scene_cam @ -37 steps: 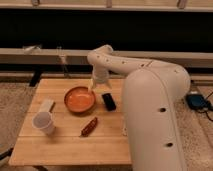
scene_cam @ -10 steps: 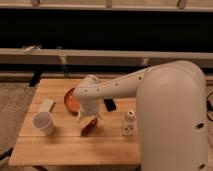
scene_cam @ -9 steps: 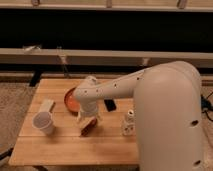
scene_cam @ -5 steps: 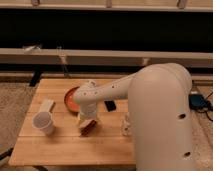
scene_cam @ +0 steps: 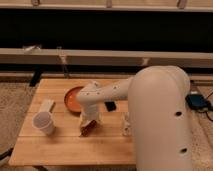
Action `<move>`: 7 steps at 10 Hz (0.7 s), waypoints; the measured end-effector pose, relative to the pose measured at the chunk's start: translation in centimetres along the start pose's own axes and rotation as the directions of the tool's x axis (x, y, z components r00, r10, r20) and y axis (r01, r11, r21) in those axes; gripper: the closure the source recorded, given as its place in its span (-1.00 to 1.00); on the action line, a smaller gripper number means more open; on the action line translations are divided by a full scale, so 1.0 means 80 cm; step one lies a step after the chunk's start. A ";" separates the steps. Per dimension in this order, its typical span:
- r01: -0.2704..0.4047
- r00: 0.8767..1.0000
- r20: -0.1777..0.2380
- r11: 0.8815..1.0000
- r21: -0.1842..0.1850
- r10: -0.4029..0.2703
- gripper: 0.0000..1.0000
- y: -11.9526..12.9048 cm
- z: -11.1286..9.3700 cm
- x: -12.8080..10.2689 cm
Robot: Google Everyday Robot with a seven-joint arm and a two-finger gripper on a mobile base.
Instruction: Place the pepper in the ceramic bowl
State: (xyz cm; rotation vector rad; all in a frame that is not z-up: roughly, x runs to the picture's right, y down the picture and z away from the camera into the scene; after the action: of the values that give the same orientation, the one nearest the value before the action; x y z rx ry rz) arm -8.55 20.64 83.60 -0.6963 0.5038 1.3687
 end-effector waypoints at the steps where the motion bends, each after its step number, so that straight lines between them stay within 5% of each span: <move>1: 0.000 1.000 -0.005 1.000 -0.004 0.000 -0.60 -0.001 0.002 0.000; 3: 0.005 1.000 -0.012 1.000 -0.013 -0.005 -0.51 0.000 0.004 0.000; 7: 0.013 1.000 -0.020 1.000 -0.025 -0.013 0.27 0.000 0.002 0.000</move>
State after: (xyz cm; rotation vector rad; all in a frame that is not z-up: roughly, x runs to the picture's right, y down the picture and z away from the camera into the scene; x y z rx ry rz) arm -8.55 20.74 83.75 -0.7336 0.4983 1.3587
